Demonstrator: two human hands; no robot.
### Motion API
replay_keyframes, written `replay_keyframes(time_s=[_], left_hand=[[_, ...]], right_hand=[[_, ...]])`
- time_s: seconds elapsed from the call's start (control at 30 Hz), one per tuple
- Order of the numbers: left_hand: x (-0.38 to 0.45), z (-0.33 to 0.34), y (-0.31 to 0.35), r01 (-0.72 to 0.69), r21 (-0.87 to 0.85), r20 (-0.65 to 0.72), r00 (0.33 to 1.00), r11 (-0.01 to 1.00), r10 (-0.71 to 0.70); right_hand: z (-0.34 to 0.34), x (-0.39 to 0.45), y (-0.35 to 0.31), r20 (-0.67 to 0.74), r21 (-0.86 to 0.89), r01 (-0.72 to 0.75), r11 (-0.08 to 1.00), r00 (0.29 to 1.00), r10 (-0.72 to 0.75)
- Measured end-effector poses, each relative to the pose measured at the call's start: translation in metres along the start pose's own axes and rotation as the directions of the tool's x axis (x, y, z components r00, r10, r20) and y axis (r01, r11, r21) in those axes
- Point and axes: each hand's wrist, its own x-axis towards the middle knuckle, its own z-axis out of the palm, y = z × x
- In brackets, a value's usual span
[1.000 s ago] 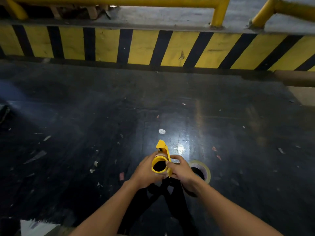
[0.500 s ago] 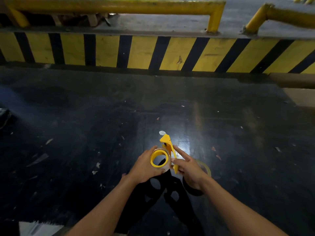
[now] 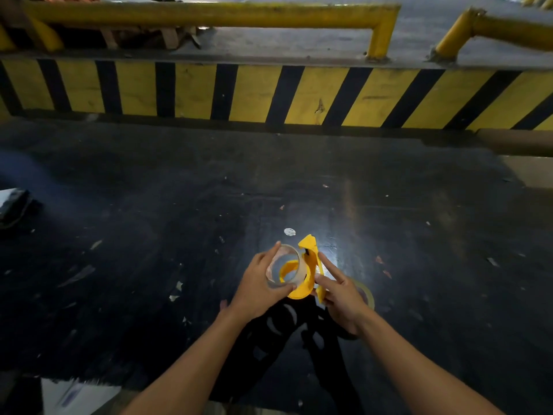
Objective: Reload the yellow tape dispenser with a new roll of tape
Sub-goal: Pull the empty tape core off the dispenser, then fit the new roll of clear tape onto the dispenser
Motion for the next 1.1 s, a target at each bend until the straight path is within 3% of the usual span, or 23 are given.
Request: replay_keyframes(time_s=[0.1,0.3,0.47,0.67,0.83,0.93,1.1], left_hand=[[-0.003,-0.003,-0.005,0.02,0.02,-0.081,0.997,1.0,-0.018],[-0.012,-0.012,-0.025,0.252,0.105,-0.042,0.968,0.962,-0.248],[-0.025,-0.006,-0.043,0.373,0.18,-0.039,0.927,0.91,-0.372],[-0.037,0.0,-0.06,0.414,0.272,0.007,0.902,0.868,-0.433],[-0.03,0.001,-0.056,0.393,0.48,-0.005,0.895,0.784,-0.446],[-0.024,0.012,-0.04,0.275,0.575,-0.027,0.948,0.77,-0.318],[-0.017,0.052,0.002,0.008,0.513,0.192,0.973,0.858,-0.125]], right_hand=[[-0.002,-0.002,-0.003,-0.077,-0.025,0.008,1.0,0.997,-0.009],[-0.013,-0.004,-0.007,-0.143,-0.164,0.048,0.985,0.987,-0.071],[-0.018,-0.011,-0.006,-0.207,-0.147,0.063,0.987,0.974,-0.093],[-0.026,-0.028,-0.011,-0.254,-0.107,0.08,0.991,0.962,-0.105],[-0.034,-0.046,-0.012,-0.277,-0.07,0.102,0.992,0.954,-0.117],[-0.05,-0.06,-0.011,-0.332,-0.036,0.131,0.991,0.934,-0.135],[-0.076,-0.092,-0.012,-0.47,-0.025,0.15,0.988,0.871,-0.144]])
